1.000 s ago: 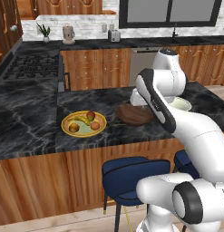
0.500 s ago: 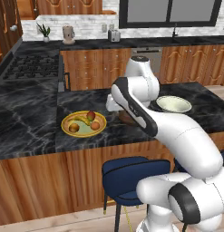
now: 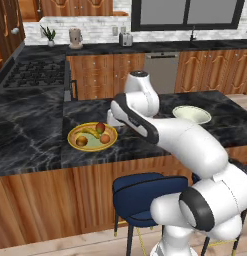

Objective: Take the fruits from the plate on the dining counter and place two fruits in each bowl.

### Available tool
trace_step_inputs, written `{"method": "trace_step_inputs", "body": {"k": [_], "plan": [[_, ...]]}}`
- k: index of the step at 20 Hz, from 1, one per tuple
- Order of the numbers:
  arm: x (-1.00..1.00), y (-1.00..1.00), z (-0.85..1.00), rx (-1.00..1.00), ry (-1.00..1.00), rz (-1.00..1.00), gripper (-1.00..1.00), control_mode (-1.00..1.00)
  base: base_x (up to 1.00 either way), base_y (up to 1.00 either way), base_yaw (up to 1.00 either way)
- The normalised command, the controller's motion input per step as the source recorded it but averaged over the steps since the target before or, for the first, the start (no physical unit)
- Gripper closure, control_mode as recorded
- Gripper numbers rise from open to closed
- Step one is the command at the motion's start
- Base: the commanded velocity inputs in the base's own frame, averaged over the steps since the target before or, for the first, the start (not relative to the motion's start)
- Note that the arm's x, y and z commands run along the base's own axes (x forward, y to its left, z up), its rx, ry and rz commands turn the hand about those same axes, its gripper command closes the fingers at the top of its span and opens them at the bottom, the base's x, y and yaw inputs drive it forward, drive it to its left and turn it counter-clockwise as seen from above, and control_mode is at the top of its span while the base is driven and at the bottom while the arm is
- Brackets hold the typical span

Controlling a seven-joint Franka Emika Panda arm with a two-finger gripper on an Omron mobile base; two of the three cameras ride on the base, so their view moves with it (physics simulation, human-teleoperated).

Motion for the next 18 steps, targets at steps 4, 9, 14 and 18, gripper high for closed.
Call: {"method": "trace_step_inputs", "body": {"k": [4, 9, 14, 18], "plan": [[0.17, 0.02, -0.28, 0.00, 0.04, 0.00, -1.00, -1.00, 0.00, 0.00, 0.00], [0.07, 0.05, -0.19, 0.00, 0.02, 0.00, -1.00, -1.00, 0.00, 0.00, 0.00], [0.28, 0.07, -0.08, 0.00, 0.00, 0.00, -1.00, -1.00, 0.00, 0.00, 0.00], [0.56, 0.08, -0.26, 0.00, 0.00, 0.00, -1.00, -1.00, 0.00, 0.00, 0.00]]}}
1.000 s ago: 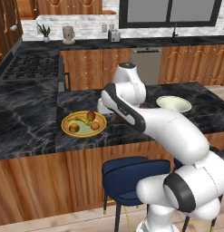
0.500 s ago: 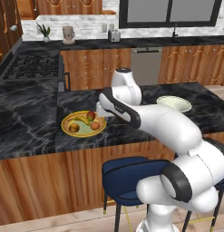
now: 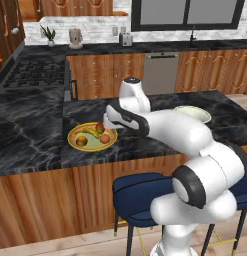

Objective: Take the fruits from the plate on the dining counter and place two fruits in each bowl.

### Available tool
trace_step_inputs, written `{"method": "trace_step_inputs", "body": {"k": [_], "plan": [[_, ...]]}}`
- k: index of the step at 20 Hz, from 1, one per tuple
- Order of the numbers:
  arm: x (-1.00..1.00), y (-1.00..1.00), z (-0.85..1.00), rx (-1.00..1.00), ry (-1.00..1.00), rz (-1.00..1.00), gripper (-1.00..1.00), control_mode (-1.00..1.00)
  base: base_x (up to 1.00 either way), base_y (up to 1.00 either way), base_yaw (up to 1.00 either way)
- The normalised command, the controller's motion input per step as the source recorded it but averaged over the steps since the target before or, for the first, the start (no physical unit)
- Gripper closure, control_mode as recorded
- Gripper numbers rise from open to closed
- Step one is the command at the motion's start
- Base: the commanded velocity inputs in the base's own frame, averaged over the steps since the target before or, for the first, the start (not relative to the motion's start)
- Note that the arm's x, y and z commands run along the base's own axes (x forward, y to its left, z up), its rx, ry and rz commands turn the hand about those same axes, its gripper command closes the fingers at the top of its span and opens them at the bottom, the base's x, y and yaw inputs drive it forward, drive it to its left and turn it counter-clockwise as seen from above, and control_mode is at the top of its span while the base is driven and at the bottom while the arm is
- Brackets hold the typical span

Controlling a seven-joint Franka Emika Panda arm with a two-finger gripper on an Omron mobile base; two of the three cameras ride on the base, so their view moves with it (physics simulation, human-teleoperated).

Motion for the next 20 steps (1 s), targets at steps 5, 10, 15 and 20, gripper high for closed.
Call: {"method": "trace_step_inputs", "body": {"k": [5, 10, 15, 20], "plan": [[0.46, 0.17, -0.33, 0.00, 0.00, 0.00, -1.00, -1.00, 0.00, 0.00, 0.00], [0.44, 0.31, -0.26, 0.00, 0.01, 0.00, -1.00, -1.00, 0.00, 0.00, 0.00], [0.40, 0.19, -0.30, 0.00, 0.01, 0.00, -1.00, -1.00, 0.00, 0.00, 0.00], [0.33, 0.00, -0.31, 0.00, 0.01, 0.00, -1.00, -1.00, 0.00, 0.00, 0.00]]}}
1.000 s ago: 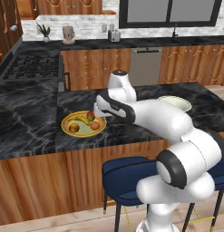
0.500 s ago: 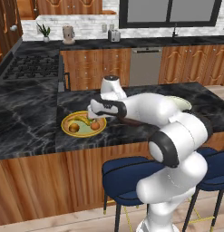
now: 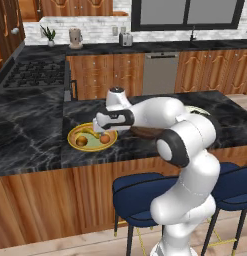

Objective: Take the fruits from the plate on the dining counter and place two fruits in each bowl.

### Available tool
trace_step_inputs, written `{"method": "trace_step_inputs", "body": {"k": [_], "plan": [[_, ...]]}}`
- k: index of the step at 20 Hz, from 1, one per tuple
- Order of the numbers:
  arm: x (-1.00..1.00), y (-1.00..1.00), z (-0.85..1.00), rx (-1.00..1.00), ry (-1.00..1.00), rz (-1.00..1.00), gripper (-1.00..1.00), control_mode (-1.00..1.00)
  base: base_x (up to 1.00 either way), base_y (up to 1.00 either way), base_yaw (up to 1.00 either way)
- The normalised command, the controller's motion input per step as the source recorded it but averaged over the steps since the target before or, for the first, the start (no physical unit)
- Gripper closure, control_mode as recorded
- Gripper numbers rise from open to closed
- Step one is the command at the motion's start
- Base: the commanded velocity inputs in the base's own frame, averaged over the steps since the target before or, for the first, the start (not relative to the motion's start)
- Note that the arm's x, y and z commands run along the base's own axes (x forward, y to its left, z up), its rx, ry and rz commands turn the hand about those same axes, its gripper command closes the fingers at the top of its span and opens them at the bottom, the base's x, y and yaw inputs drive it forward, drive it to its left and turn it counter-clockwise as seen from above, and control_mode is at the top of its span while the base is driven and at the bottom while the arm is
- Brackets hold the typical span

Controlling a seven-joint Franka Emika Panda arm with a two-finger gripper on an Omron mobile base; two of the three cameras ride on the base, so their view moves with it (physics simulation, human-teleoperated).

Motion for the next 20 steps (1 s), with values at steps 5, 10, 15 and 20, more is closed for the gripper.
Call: {"method": "trace_step_inputs", "body": {"k": [5, 10, 15, 20], "plan": [[0.31, 0.00, -0.36, 0.00, 0.00, 0.00, -1.00, -1.00, 0.00, 0.00, 0.00], [0.16, 0.01, -0.32, 0.00, 0.01, 0.00, -1.00, -1.00, 0.00, 0.00, 0.00], [0.21, 0.01, -0.23, 0.00, 0.02, 0.00, -1.00, -1.00, 0.00, 0.00, 0.00], [0.18, 0.19, -0.29, 0.00, 0.02, 0.00, -1.00, -1.00, 0.00, 0.00, 0.00]]}}
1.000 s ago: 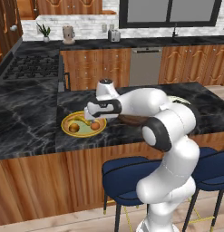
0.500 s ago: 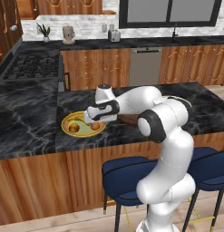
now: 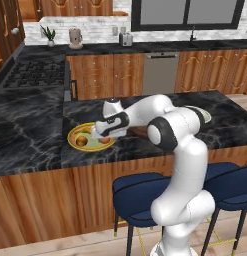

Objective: Take the fruits from the plate on the dining counter and place two fruits in each bowl.

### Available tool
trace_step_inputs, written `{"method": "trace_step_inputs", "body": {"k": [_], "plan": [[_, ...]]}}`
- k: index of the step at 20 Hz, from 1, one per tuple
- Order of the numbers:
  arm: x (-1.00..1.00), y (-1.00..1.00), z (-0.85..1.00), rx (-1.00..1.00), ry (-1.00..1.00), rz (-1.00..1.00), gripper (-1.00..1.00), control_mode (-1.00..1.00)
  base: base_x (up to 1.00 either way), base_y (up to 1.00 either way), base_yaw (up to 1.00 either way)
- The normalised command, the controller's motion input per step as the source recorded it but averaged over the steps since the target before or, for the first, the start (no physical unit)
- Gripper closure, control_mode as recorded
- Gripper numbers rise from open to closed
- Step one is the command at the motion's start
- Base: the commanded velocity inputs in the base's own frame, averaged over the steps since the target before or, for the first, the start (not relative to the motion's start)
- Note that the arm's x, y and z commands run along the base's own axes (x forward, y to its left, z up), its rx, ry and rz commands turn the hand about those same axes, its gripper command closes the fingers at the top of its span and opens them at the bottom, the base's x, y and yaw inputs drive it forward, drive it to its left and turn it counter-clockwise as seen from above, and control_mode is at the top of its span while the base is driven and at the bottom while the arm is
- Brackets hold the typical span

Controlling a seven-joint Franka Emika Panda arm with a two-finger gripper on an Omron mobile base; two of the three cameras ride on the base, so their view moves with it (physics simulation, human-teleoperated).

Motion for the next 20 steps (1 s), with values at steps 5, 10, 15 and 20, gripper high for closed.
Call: {"method": "trace_step_inputs", "body": {"k": [5, 10, 15, 20], "plan": [[0.27, 0.04, -0.15, 0.00, 0.00, 0.00, -1.00, -1.00, 0.00, 0.00, 0.00], [0.33, 0.00, -0.05, 0.00, 0.00, 0.00, -1.00, -1.00, 0.00, 0.00, 0.00], [0.23, 0.00, -0.12, 0.00, 0.00, 0.00, -1.00, -1.00, 0.00, 0.00, 0.00], [0.00, 0.02, -0.26, 0.00, 0.00, 0.00, 1.00, -1.00, 0.00, 0.00, 0.00]]}}
